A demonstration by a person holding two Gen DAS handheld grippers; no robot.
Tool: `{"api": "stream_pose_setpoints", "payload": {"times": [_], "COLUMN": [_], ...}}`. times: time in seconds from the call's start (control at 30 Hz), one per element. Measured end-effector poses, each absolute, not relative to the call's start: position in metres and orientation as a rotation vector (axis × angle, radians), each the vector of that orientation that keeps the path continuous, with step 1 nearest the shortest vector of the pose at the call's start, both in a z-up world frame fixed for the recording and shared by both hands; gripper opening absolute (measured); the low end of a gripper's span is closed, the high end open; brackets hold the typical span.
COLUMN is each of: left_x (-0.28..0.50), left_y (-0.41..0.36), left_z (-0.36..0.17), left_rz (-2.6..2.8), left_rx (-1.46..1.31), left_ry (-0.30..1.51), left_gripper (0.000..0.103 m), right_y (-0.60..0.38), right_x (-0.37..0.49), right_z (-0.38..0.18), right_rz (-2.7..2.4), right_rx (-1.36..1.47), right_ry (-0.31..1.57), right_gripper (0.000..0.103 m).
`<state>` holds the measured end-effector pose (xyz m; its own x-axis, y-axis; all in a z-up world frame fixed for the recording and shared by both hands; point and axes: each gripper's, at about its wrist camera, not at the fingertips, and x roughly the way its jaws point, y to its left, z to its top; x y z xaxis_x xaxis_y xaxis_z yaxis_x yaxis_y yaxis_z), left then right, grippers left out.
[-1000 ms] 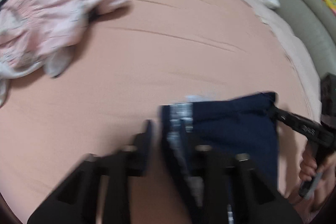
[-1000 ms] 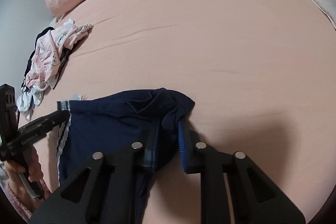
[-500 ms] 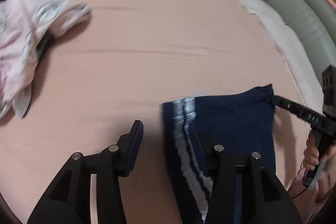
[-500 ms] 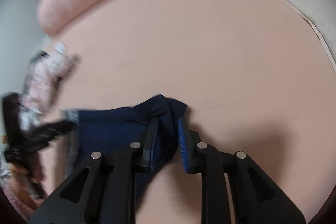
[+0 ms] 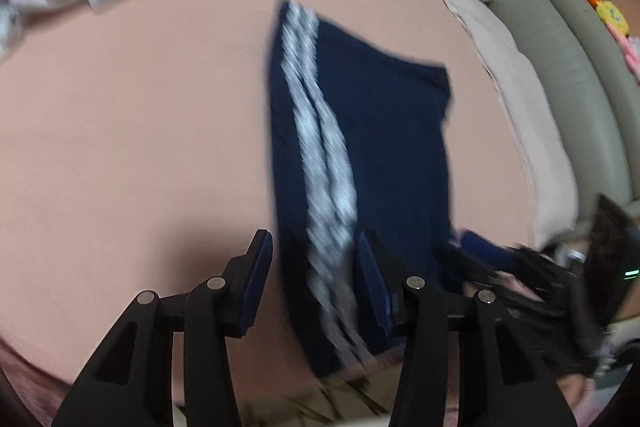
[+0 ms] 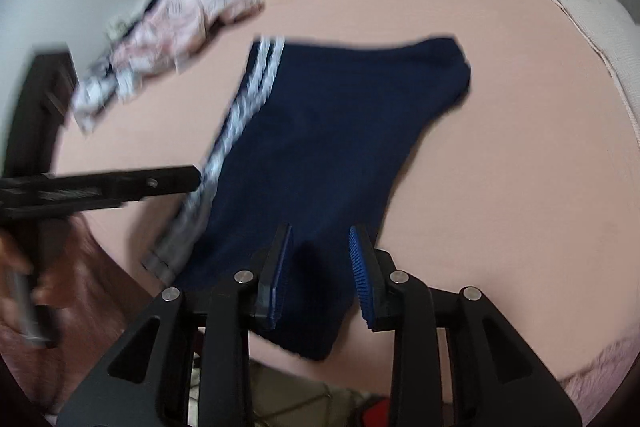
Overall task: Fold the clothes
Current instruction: 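Pull the waistband with both grippers to straighten the lengthwise-folded pants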
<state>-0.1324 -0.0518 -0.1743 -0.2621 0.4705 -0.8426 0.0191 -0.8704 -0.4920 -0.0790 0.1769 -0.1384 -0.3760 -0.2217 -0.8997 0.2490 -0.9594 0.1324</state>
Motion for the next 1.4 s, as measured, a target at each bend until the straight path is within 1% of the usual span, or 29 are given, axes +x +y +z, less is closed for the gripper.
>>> {"api": "stream_pose_setpoints", "payload": {"times": [0.03,0.07,0.1,0.17,0.23,0.3,0.4,0.5,0.53,0.6,0.63,0.7,0.8,0.87,0.93,1.07,1.13,1.2,1.23,1.27,1.3,1.37,1.4], "left_x": [-0.129,-0.126,-0.121,-0.113,-0.107,-0.102,-0.093,-0.093,-0.096,-0.099,-0.099,-0.094,-0.088,-0.088,-0.092,-0.081,-0.076,-0.072,-0.071,-0.072,-0.073,-0.074,-0.073], "left_y": [-0.049,-0.046,-0.043,-0.038,-0.042,-0.048,-0.059,-0.051,-0.042,-0.03,-0.026,-0.023,-0.025,-0.022,-0.027,-0.041,-0.054,-0.063,-0.067,-0.066,-0.063,-0.047,-0.044], "left_z": [-0.176,-0.174,-0.17,-0.163,-0.173,-0.178,-0.167,-0.163,-0.167,-0.176,-0.18,-0.184,-0.17,-0.163,-0.164,-0.178,-0.175,-0.168,-0.165,-0.165,-0.166,-0.173,-0.179], "left_rz": [2.152,2.158,2.207,2.296,2.313,2.309,2.263,2.266,2.258,2.255,2.258,2.267,2.319,2.346,2.321,2.323,2.306,2.313,2.316,2.326,2.335,2.355,2.356], "left_rx": [-1.722,-1.741,-1.738,-1.733,-1.835,-1.861,-1.716,-1.644,-1.657,-1.706,-1.739,-1.758,-1.656,-1.59,-1.589,-1.732,-1.696,-1.62,-1.587,-1.585,-1.589,-1.653,-1.694], "left_ry": [-0.617,-0.591,-0.522,-0.389,-0.337,-0.369,-0.573,-0.592,-0.566,-0.511,-0.481,-0.454,-0.438,-0.418,-0.404,-0.338,-0.441,-0.563,-0.613,-0.621,-0.621,-0.543,-0.495], "left_gripper": [0.047,0.047,0.047,0.047,0.047,0.046,0.046,0.047,0.047,0.047,0.047,0.047,0.047,0.047,0.047,0.047,0.047,0.047,0.047,0.047,0.047,0.047,0.047], "right_y": [0.173,0.171,0.169,0.171,0.18,0.192,0.214,0.224,0.22,0.205,0.196,0.194,0.203,0.204,0.198,0.2,0.203,0.208,0.212,0.216,0.22,0.226,0.223], "right_x": [-0.075,-0.073,-0.071,-0.069,-0.064,-0.059,-0.047,-0.042,-0.04,-0.04,-0.042,-0.045,-0.04,-0.039,-0.039,-0.035,-0.033,-0.029,-0.027,-0.025,-0.024,-0.028,-0.029], "right_z": [-0.147,-0.152,-0.155,-0.152,-0.148,-0.156,-0.153,-0.139,-0.137,-0.142,-0.153,-0.161,-0.149,-0.138,-0.141,-0.148,-0.152,-0.145,-0.142,-0.14,-0.138,-0.144,-0.149], "right_rz": [-2.417,-2.433,-2.433,-2.449,-2.47,-2.45,-2.457,-2.487,-2.491,-2.477,-2.459,-2.455,-2.485,-2.507,-2.471,-2.44,-2.432,-2.48,-2.5,-2.501,-2.498,-2.448,-2.436], "right_rx": [1.613,1.654,1.667,1.654,1.657,1.721,1.698,1.582,1.555,1.547,1.613,1.687,1.674,1.581,1.582,1.639,1.672,1.646,1.617,1.603,1.59,1.599,1.616], "right_ry": [0.112,0.187,0.24,0.229,0.206,0.187,0.026,-0.165,-0.164,-0.057,0.054,0.153,0.072,-0.007,0.001,0.053,0.081,0.045,-0.013,-0.094,-0.175,-0.32,-0.309], "right_gripper": [0.03,0.029,0.028,0.028,0.028,0.028,0.028,0.03,0.031,0.032,0.032,0.031,0.031,0.031,0.031,0.031,0.031,0.032,0.032,0.034,0.035,0.035,0.035]}}
